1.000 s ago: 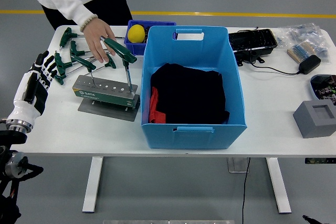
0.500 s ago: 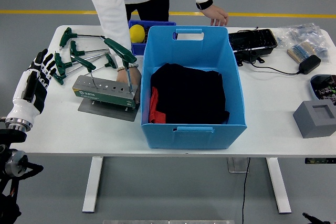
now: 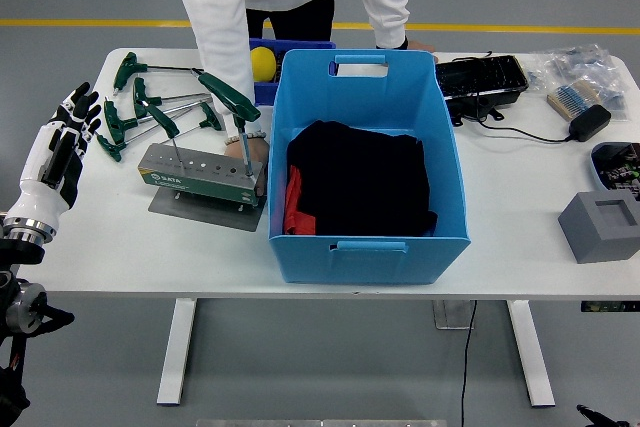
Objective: Lift tool from toolbox,place it in box,lift tool from toolbox,place it in box
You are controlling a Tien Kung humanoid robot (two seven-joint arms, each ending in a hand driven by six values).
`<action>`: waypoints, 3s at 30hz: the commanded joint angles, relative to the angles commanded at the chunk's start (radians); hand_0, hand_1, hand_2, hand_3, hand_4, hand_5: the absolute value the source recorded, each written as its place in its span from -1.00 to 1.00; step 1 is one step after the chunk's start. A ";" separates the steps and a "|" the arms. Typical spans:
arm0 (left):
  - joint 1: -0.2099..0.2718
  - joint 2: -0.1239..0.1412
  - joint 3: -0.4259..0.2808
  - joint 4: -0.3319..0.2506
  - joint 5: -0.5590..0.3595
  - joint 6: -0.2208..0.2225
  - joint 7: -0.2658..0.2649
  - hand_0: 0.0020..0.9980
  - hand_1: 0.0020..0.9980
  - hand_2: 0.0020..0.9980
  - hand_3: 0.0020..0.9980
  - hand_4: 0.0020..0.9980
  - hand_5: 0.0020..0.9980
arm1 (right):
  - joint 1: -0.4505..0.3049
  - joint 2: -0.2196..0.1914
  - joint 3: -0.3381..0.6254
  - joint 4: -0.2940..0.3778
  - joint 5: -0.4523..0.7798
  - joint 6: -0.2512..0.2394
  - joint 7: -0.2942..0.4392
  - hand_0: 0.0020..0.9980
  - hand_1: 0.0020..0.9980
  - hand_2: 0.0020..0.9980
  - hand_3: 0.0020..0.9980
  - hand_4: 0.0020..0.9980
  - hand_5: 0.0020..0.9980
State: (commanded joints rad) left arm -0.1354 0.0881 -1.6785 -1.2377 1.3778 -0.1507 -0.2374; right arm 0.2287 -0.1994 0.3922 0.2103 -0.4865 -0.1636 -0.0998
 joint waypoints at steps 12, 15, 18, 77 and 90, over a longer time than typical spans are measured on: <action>-0.226 0.181 0.173 0.008 0.495 0.015 -0.233 1.00 1.00 1.00 1.00 1.00 0.37 | -0.004 0.001 0.006 0.001 -0.006 0.000 -0.004 0.25 0.20 0.33 0.08 0.57 0.33; -0.312 0.231 0.278 0.027 0.618 0.025 -0.275 1.00 1.00 1.00 1.00 1.00 0.22 | -0.006 0.000 0.007 0.001 -0.006 0.000 -0.005 0.25 0.20 0.33 0.08 0.57 0.33; -0.410 0.279 0.412 0.050 0.755 0.015 -0.297 1.00 1.00 1.00 1.00 1.00 0.22 | -0.007 0.000 0.007 0.002 -0.004 0.000 -0.005 0.25 0.20 0.33 0.08 0.57 0.33; -0.842 0.186 0.900 0.577 0.890 0.066 -0.227 -0.24 -0.46 -0.46 -0.33 1.00 0.39 | 0.009 -0.011 -0.001 0.009 0.011 0.000 -0.009 0.26 0.21 0.33 0.08 0.57 0.33; -0.846 0.170 0.918 0.581 0.853 0.071 -0.211 -0.42 -0.67 -0.62 -0.54 1.00 0.57 | 0.001 -0.009 0.006 0.010 0.003 0.000 -0.012 0.26 0.21 0.33 0.08 0.57 0.33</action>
State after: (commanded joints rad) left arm -0.9811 0.2579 -0.7610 -0.6563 2.2309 -0.0794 -0.4481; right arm 0.2301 -0.2081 0.3982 0.2199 -0.4836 -0.1640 -0.1114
